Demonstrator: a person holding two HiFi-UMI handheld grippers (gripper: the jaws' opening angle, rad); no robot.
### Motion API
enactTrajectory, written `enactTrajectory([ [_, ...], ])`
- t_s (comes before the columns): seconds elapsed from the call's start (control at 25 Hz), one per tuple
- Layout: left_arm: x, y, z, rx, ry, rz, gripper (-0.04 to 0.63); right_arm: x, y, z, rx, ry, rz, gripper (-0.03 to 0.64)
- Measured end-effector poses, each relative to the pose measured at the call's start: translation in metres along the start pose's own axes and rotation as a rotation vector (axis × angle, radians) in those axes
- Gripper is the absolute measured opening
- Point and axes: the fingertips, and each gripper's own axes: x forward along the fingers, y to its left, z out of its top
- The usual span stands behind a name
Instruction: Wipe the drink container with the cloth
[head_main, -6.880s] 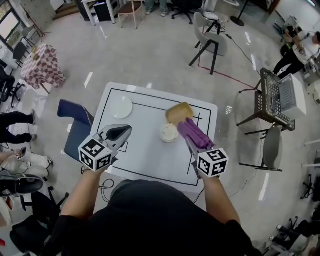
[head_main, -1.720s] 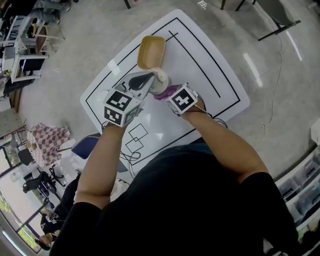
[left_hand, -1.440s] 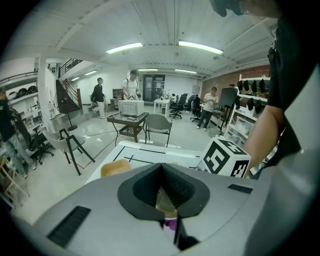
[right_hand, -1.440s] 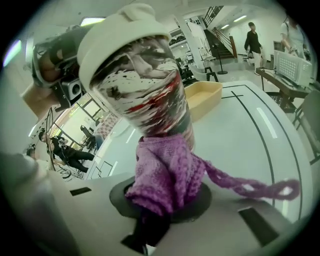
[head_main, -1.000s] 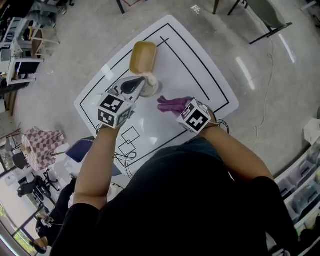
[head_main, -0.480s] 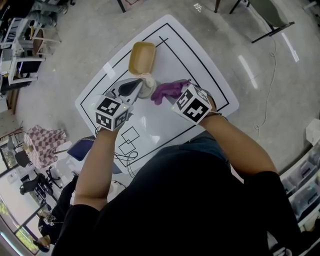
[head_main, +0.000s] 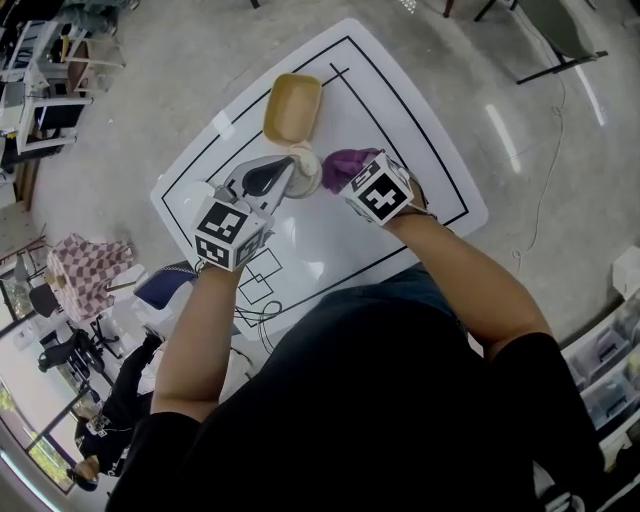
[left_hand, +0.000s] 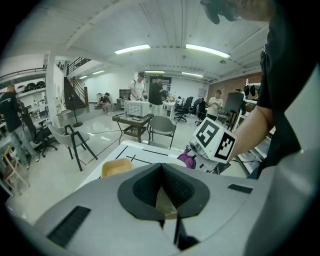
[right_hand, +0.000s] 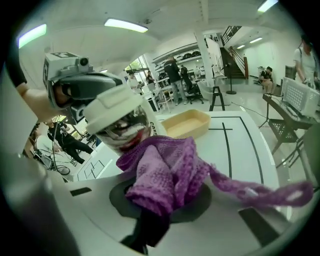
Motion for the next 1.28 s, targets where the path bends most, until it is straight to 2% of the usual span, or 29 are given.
enactTrajectory([
  [0.16,0.001,0.003,-0.005,0.0,-0.006,0.002,0.021,0.029,-0.008,-0.02,-0.03,0.083,0.0,0.081],
  [0.32,0.003,0.006,-0.004,-0.004,-0.011,0.007,0.021,0.044,-0.011,-0.029,-0.04,0.108,0.0,0.081],
  [0.64,0.001,0.005,-0.003,-0.019,-0.03,0.018,0.021,0.03,-0.009,-0.033,-0.058,0.078,0.053,0.084],
  [0.88,0.0,0.006,-0.007,-0.002,-0.032,0.021,0.021,-0.015,-0.037,-0.037,-0.14,0.012,0.003,0.084],
  [1.0,-0.001,0.005,-0.005,-0.006,-0.034,0.018,0.021,-0.041,-0.048,-0.017,-0.241,-0.04,0.002,0.084],
  [1.2,0.001,0.003,0.002,-0.028,-0.049,0.009,0.021,-0.061,-0.038,0.023,-0.541,-0.083,0.042,0.084],
  [1.28,0.0,0.003,0.003,-0.032,-0.05,0.011,0.021,-0.062,-0.032,0.035,-0.619,-0.091,0.051,0.084],
])
